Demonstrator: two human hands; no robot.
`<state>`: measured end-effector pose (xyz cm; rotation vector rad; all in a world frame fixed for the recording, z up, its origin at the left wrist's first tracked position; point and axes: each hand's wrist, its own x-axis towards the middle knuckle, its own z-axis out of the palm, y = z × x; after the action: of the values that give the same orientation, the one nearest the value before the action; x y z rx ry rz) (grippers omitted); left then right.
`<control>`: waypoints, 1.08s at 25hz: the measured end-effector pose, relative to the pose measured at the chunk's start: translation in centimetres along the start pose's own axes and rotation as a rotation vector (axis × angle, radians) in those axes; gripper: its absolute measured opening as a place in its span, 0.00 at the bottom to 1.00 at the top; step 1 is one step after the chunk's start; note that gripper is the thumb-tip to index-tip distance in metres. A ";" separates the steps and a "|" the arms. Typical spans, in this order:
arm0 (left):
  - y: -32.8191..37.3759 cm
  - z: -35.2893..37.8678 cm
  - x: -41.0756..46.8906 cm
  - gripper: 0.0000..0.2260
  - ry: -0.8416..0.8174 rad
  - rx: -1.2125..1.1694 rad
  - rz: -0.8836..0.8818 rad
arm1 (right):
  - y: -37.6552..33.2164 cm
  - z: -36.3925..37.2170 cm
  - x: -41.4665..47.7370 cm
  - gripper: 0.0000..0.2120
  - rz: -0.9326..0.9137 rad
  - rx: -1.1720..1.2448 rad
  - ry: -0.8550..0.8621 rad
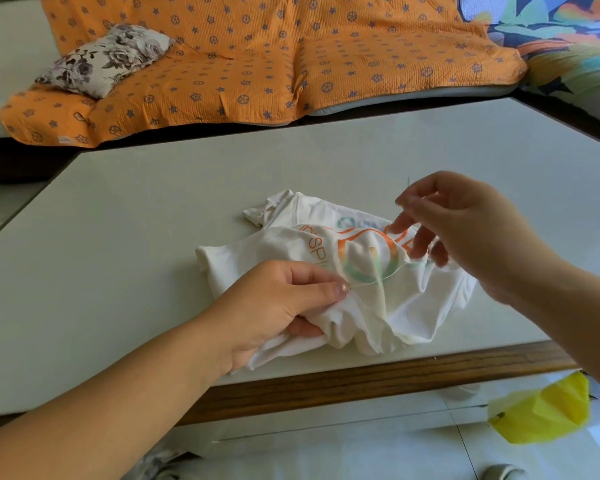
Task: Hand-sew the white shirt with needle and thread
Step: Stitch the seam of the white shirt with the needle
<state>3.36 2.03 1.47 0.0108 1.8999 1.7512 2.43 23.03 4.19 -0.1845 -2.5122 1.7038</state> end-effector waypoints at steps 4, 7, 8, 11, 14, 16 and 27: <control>-0.1 0.1 0.1 0.11 0.035 -0.026 0.089 | -1.6 1.4 -4.3 0.04 0.217 0.215 -0.439; -0.2 0.1 0.0 0.11 0.009 0.015 0.116 | -0.5 2.2 -4.6 0.05 0.205 0.177 -0.446; -0.1 0.0 -0.1 0.10 -0.006 0.056 0.115 | -0.1 2.3 -4.4 0.05 0.184 0.119 -0.407; 0.2 -1.0 -0.5 0.05 0.018 0.341 0.140 | 0.2 2.1 -4.1 0.04 0.100 0.013 -0.310; 0.4 -1.7 -0.7 0.02 0.108 0.461 0.185 | 0.2 1.9 -4.2 0.04 0.056 -0.026 -0.300; 0.4 -1.6 -0.7 0.03 0.116 0.478 0.216 | 0.2 2.0 -4.3 0.04 0.046 -0.032 -0.301; 0.1 -0.7 -0.4 0.08 0.100 0.044 0.152 | 0.2 2.0 -4.4 0.04 -0.008 0.096 -0.229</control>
<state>3.35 1.26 1.68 0.0878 2.0565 1.8398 6.46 20.58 3.18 0.0302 -2.5706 1.9386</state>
